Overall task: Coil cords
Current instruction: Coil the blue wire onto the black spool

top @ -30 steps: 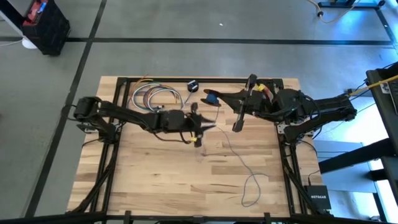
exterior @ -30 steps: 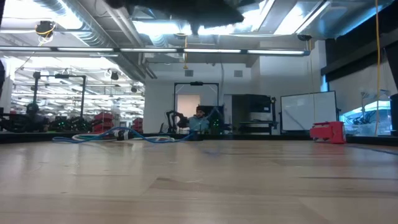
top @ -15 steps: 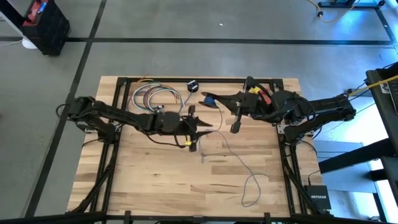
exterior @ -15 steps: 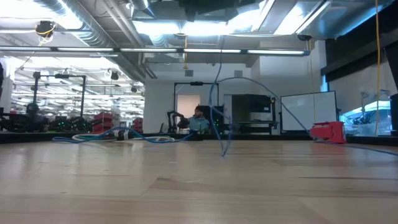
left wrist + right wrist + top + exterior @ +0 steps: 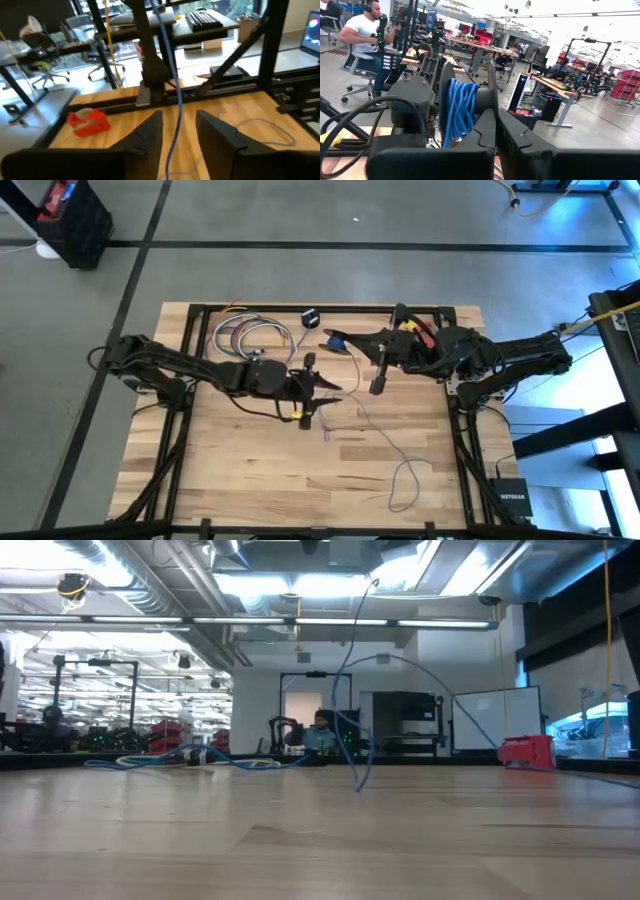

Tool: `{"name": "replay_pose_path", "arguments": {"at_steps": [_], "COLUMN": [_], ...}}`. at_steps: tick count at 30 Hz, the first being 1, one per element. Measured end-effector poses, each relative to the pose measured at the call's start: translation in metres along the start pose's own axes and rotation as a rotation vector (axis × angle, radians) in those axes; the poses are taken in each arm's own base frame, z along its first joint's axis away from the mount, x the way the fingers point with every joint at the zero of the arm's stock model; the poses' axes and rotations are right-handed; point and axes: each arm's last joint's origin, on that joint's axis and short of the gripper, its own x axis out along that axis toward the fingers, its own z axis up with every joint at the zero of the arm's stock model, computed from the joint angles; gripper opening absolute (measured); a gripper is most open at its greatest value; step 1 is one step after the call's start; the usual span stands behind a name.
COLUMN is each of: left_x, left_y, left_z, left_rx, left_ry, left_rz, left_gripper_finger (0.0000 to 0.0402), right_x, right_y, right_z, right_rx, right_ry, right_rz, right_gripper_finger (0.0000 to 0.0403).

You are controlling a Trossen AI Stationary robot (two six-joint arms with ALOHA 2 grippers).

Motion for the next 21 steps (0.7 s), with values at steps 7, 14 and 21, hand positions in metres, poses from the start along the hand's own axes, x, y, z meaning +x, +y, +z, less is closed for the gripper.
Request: {"name": "replay_pose_path", "arguments": {"at_steps": [7, 14, 21], "left_x": [0.0, 0.013, 0.018], "left_y": [0.002, 0.002, 0.003], "left_z": [0.014, 0.008, 0.004], "left_rx": [-0.012, -0.035, -0.053], "left_ry": [-0.047, -0.093, -0.107], "left_rz": [0.006, -0.003, -0.027], "left_gripper_finger": [0.0167, 0.0175, 0.0175], "right_x": [0.0, 0.0, 0.0], "right_y": [0.0, 0.0, 0.0], "right_z": [0.0, 0.0, 0.0], "right_rx": [-0.001, -0.001, 0.0], "right_ry": [0.001, 0.0, -0.006], "right_rz": [0.0, 0.0, -0.002], "right_gripper_finger": [0.0005, 0.0005, 0.0005]}}
